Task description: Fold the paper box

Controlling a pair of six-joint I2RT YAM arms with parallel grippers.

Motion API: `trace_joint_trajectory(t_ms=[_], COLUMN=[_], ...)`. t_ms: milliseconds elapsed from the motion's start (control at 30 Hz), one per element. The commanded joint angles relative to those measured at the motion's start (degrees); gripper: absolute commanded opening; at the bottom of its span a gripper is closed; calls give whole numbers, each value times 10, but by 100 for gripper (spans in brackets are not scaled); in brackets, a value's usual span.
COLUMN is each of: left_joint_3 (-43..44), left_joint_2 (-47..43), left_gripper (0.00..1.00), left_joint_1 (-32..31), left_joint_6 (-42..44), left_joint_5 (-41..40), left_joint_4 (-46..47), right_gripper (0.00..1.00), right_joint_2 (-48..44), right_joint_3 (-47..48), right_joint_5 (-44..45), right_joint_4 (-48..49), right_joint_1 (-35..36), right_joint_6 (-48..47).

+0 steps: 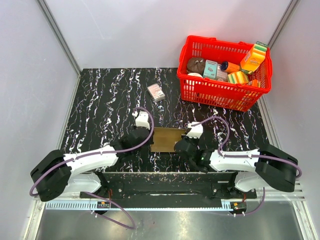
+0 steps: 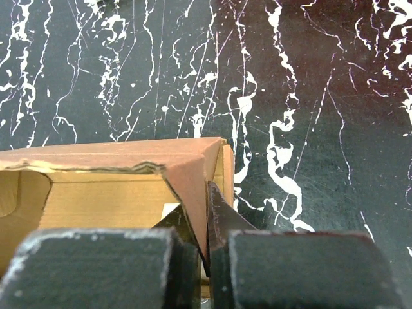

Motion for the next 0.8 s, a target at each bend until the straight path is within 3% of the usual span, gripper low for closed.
trace_joint_trajectory(t_ms=[0, 133, 300, 367, 533, 767], left_joint_3=[-22, -38, -49, -54, -56, -64], left_joint_2=[-18, -19, -22, -27, -53, -116], left_gripper=[20, 21, 27, 33, 46, 54], left_joint_1=[-8, -15, -25, -31, -43, -63], left_joint_6=[-48, -59, -69, -73, -80, -95], left_joint_5=[18, 6, -4, -7, -4, 32], left_joint_4=[88, 99, 100, 98, 75, 29], right_gripper=[2, 3, 17, 18, 18, 18], right_joint_2=[24, 22, 1, -7, -22, -30], right_joint_3=[8, 5, -6, -9, -11, -11], right_joint_5=[8, 14, 23, 30, 49, 67], right_joint_4=[46, 41, 17, 5, -19, -44], right_joint_1=[23, 30, 41, 49, 58, 67], right_joint_6=[16, 19, 41, 46, 53, 71])
